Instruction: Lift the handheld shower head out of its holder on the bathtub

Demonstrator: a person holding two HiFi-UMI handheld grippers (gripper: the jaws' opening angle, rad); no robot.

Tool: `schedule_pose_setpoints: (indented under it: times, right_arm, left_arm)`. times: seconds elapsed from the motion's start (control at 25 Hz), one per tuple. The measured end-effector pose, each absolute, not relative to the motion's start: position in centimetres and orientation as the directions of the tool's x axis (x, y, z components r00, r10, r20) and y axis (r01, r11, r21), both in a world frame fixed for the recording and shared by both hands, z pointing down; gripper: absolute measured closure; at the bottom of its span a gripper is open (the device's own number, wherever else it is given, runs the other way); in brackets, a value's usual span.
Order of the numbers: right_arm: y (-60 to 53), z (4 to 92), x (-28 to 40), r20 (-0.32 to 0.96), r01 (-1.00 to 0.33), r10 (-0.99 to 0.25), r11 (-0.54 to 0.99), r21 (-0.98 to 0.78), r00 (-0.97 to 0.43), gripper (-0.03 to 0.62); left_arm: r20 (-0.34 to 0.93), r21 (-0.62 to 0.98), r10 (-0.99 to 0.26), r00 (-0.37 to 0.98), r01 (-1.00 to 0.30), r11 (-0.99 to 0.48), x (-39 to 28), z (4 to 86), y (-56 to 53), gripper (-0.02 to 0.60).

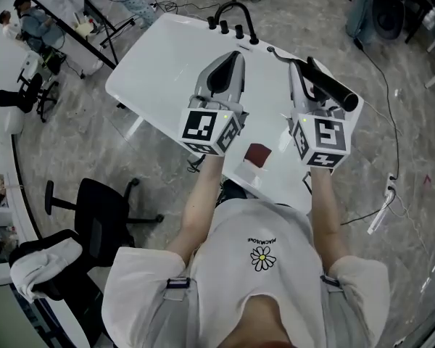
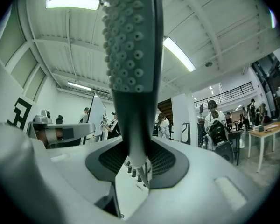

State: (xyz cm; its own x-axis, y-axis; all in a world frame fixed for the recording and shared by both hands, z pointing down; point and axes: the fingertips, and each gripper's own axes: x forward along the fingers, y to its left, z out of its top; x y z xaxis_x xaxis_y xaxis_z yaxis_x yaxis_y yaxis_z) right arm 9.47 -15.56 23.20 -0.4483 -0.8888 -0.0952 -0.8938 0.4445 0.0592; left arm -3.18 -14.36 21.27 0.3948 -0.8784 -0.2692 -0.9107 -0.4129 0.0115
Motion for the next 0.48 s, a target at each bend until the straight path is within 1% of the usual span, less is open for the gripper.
schedule_pose_setpoints:
  times: [0.12, 0.28, 0.48]
  right_arm:
    - [-14.2, 24.6, 9.8, -0.071, -0.894, -0.891, 0.445, 0.053, -0.448, 0.442]
    - [-13.2, 26.5, 10.3, -0.040, -0.891, -0.890, 0.454, 0.005, -0.454, 0.441]
    - [-12.5, 27.0, 10.8, -0.028, -0.897, -0.897, 0.441, 0.010, -0.441, 0.442]
  left_arm:
    - [-0.263, -0.002, -0.881, 0.394, -0.913, -0.408, -2.4, 21.7, -13.5, 0.581]
    - [-0.241, 0.021, -0.888, 0.392, -0.912, -0.409, -2.2, 23.1, -13.2, 0.581]
    - [-0.230, 0.037, -0.888, 0.399, -0.908, -0.418, -2.0, 23.7, -12.9, 0.581]
